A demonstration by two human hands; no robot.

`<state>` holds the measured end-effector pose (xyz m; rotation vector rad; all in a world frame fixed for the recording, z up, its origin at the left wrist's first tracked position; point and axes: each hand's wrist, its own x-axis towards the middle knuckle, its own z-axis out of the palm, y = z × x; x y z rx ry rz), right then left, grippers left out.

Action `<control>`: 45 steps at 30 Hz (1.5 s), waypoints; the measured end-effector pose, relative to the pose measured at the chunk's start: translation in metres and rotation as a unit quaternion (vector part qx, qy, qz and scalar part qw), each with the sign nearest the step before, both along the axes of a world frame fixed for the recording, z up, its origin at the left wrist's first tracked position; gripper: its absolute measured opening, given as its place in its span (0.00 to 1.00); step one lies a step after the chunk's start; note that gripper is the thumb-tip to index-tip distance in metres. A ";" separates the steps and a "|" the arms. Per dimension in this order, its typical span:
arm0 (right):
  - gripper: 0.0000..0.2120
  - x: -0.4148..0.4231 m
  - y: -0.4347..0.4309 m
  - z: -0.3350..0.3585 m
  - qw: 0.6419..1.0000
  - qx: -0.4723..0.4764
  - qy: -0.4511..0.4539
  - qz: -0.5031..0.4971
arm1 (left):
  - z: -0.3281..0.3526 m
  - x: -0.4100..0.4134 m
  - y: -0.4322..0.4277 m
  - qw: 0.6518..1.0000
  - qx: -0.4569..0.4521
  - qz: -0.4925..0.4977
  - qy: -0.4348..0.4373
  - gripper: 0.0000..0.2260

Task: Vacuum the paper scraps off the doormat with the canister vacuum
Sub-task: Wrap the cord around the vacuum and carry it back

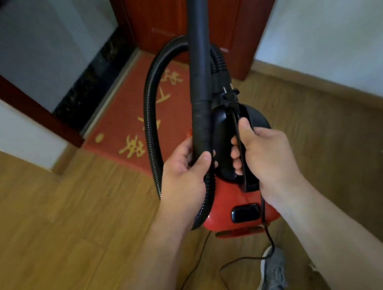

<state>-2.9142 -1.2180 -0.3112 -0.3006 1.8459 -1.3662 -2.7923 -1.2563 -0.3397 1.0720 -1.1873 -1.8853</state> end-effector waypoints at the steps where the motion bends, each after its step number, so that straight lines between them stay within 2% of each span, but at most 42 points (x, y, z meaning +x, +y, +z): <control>1: 0.20 0.001 0.001 0.016 1.000 -0.007 0.002 -0.001 | 0.017 0.000 0.000 1.000 -0.011 0.001 0.000 0.15; 14: 0.20 0.023 0.004 0.235 0.993 -0.096 0.073 0.009 | 0.234 0.017 0.008 0.994 -0.104 0.022 0.037 0.12; 26: 0.21 0.067 0.002 0.381 0.978 -0.159 0.135 -0.019 | 0.384 0.058 0.000 0.984 -0.168 0.010 0.053 0.11; 36: 0.21 0.118 -0.005 0.444 0.969 -0.187 0.154 -0.054 | 0.443 0.103 -0.017 0.978 -0.185 -0.018 0.092 0.10; 45: 0.21 0.123 -0.016 0.450 0.969 -0.191 0.154 -0.032 | 0.451 0.113 -0.024 0.979 -0.185 -0.002 0.091 0.10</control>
